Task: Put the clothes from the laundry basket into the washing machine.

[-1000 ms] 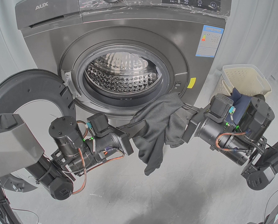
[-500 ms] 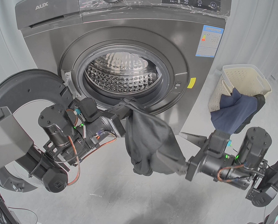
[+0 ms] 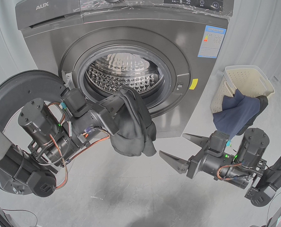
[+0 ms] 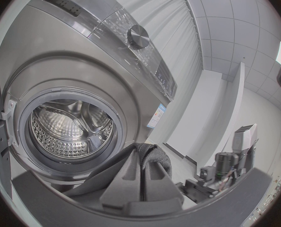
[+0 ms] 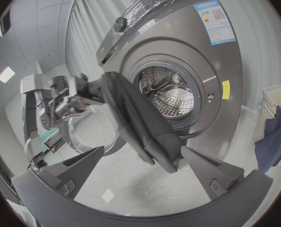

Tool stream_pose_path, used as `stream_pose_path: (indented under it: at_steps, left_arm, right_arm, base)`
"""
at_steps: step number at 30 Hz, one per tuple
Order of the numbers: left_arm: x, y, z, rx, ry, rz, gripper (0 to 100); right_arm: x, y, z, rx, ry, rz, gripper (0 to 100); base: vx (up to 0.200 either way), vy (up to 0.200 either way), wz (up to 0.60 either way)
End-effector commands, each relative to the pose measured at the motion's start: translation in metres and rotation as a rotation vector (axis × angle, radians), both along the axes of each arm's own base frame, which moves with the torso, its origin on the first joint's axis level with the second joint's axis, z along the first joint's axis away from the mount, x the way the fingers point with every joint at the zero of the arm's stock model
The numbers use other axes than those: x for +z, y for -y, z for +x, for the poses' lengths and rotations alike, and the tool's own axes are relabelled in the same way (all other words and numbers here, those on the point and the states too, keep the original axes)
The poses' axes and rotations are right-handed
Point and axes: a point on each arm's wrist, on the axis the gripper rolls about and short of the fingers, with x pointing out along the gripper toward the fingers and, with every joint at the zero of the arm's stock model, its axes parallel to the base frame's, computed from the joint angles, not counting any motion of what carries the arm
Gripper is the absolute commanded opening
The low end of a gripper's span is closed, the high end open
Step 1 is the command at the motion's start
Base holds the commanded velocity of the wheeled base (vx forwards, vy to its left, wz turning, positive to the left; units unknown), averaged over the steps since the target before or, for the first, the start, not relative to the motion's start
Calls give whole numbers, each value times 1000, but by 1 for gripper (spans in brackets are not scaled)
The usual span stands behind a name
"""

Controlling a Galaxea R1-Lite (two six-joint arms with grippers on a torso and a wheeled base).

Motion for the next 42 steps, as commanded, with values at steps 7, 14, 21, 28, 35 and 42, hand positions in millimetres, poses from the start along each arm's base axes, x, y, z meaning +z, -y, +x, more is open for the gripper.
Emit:
stream_pose_path:
  at_steps: [7,14,21,28,35,42]
  left_arm:
    - [10,-10,-19,-34,25,-6,0]
    - [7,-8,-18,-35,16,0,0]
    - [5,-6,-18,-40,7,5,0]
    - [2,-4,-16,-37,-1,10,0]
    - [-2,-4,-12,-25,-14,16,0]
    - [-3,-4,-12,-23,-16,16,0]
  right_arm:
    - [-11,-27,37,1,12,14,100]
    - [-13,-59,22,148,18,25,100]
    - [-15,-86,26,194,57,62,100]
    - [-14,-99,19,227,58,82,100]
    - [-20,-95,4,253,24,89,100]
    - [-19,-96,5,248,27,94,100]
  base:
    - [0,0,0]
    - [0,0,0]
    - [0,0,0]
    - [0,0,0]
    - [0,0,0]
    - [0,0,0]
